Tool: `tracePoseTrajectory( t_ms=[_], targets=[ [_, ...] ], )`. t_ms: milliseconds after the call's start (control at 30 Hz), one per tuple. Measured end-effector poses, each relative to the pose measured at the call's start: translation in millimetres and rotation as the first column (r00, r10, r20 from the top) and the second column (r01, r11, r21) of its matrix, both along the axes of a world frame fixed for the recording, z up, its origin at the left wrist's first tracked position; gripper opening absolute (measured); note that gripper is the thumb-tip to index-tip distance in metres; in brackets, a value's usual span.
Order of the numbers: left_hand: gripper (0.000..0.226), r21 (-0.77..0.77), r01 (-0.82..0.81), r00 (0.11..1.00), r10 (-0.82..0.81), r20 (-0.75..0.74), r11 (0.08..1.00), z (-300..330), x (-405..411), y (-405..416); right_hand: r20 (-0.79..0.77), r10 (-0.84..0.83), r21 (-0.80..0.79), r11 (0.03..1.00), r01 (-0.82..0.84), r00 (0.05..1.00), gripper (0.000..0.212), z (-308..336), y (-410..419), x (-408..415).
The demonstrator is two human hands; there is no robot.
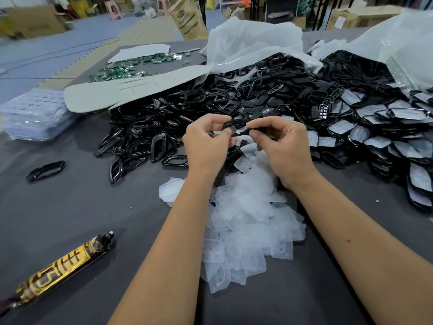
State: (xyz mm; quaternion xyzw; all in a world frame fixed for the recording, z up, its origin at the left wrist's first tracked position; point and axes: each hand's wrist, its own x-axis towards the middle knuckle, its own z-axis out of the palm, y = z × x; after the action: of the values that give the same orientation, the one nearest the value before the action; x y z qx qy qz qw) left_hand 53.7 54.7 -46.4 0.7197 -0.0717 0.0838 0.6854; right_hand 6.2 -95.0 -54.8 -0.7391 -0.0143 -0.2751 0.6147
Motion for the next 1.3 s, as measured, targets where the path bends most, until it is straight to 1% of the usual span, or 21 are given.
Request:
tracePoseTrajectory(
  t_ms=[100,233,300,367,567,667,733,800,833,867,900,933,967,1000,1033,1100,1167,1300],
  targets=[
    [0.026,-0.008,0.045,0.999,-0.045,-0.029,0.999,-1,-3,-1,-0.023,0.006,0.034,0.999,-0.005,1.000,0.020,-3,-1,1],
    [0.032,-0.053,0.091,0.993,-0.095,-0.074,0.994,-1,-4,-3,-0.025,-0.085,0.022,0.996,0.086,0.996,0.012,-3,1,1],
    [0.032,-0.063,0.110,0.990,-0.115,-0.083,0.992,0,-4,-5,-0.021,-0.137,0.023,0.990,0.137,0.990,0.016,-2,1,0],
    [0.030,-0.055,0.128,0.988,-0.132,-0.075,0.990,-1,-5,-6,-0.015,-0.184,-0.007,0.983,0.184,0.983,0.020,-1,2,0],
    [0.014,-0.057,0.155,0.987,-0.158,-0.034,0.986,-2,-5,-6,-0.014,-0.250,-0.084,0.965,0.248,0.968,0.020,-1,4,-1],
    [0.017,-0.045,0.163,0.986,-0.165,-0.023,0.986,-3,-6,-7,0.019,-0.271,-0.146,0.952,0.271,0.962,0.019,-1,6,-3],
    [0.018,-0.048,0.168,0.985,-0.169,-0.025,0.985,-3,-7,-8,0.086,-0.309,-0.216,0.922,0.321,0.947,0.020,0,8,-4],
    [0.020,-0.071,0.178,0.983,-0.181,-0.033,0.981,-1,-7,-7,0.120,-0.355,-0.250,0.893,0.374,0.927,0.029,0,7,-3],
    [0.021,-0.093,0.187,0.981,-0.192,-0.039,0.978,0,-7,-6,0.082,-0.351,-0.218,0.907,0.360,0.933,0.034,-1,5,-2],
    [0.021,-0.119,0.199,0.977,-0.206,-0.048,0.973,1,-6,-4,0.014,-0.310,-0.143,0.940,0.309,0.951,0.037,-1,3,-1],
    [0.020,-0.141,0.211,0.973,-0.221,-0.060,0.967,2,-6,-3,-0.049,-0.240,-0.035,0.971,0.238,0.970,0.036,-1,0,0],
    [0.019,-0.153,0.220,0.970,-0.233,-0.073,0.963,3,-6,-3,-0.086,-0.168,0.076,0.982,0.174,0.982,0.033,-1,-2,1],
    [0.018,-0.153,0.226,0.967,-0.240,-0.082,0.962,3,-7,-3,-0.102,-0.124,0.153,0.978,0.139,0.987,0.030,-2,-4,2],
    [0.018,-0.141,0.228,0.967,-0.241,-0.082,0.963,3,-7,-4,-0.112,-0.111,0.186,0.974,0.130,0.988,0.028,-2,-5,2],
    [0.018,-0.118,0.224,0.970,-0.234,-0.073,0.967,2,-7,-5,-0.117,-0.115,0.184,0.974,0.135,0.987,0.027,-3,-6,2],
    [0.021,-0.054,0.196,0.979,-0.199,-0.041,0.979,0,-7,-6,-0.106,-0.142,0.116,0.981,0.154,0.984,0.026,-4,-5,2],
    [0.022,-0.004,0.163,0.986,-0.163,-0.020,0.987,-1,-7,-5,-0.083,-0.181,-0.001,0.983,0.181,0.980,0.026,-4,-2,2],
    [0.023,0.022,0.120,0.993,-0.120,0.002,0.993,-1,-4,-4,-0.026,-0.262,-0.214,0.944,0.251,0.965,0.025,1,1,0]
  ],
)
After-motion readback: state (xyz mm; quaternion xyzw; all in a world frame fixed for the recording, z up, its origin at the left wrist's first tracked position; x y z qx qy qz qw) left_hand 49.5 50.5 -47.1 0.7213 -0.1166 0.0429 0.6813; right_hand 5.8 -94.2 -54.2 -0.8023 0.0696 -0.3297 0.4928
